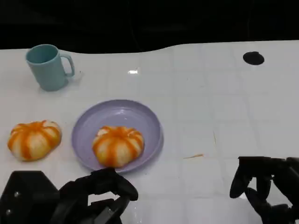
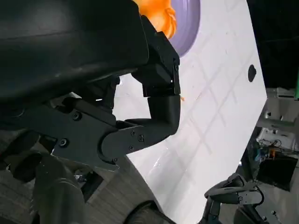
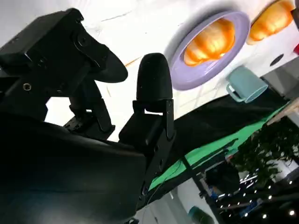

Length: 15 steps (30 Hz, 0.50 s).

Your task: Grasp the bread from the table and place it into the plate.

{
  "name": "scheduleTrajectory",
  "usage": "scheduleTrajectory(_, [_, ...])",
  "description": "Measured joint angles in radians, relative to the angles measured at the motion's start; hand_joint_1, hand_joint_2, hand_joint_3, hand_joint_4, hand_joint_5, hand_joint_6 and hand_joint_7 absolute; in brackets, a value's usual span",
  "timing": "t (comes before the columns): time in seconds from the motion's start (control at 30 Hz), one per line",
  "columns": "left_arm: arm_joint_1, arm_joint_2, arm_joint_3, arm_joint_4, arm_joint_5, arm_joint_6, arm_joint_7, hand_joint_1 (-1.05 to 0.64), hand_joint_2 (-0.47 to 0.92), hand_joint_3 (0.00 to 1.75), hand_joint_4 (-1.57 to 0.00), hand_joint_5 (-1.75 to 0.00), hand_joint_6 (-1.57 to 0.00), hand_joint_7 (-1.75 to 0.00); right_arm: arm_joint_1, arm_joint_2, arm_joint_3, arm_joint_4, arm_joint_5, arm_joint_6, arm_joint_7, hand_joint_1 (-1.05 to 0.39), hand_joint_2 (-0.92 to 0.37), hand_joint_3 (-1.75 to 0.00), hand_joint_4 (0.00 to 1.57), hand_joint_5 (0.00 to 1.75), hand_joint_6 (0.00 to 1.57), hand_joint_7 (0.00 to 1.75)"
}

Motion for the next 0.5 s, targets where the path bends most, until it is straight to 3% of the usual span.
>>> scheduleTrajectory(0.5, [0.016,0.007,0.021,-0.001,-0.002,-0.001,-0.019,-0.36,0.92,0.55,-0.65,-1.75,-0.62,-1.40,0.006,0.032,0.027,0.083,-0.081,-0.021,-0.091,-0.01,-0.25,-1.39,0.91,1.75,0.83,1.41])
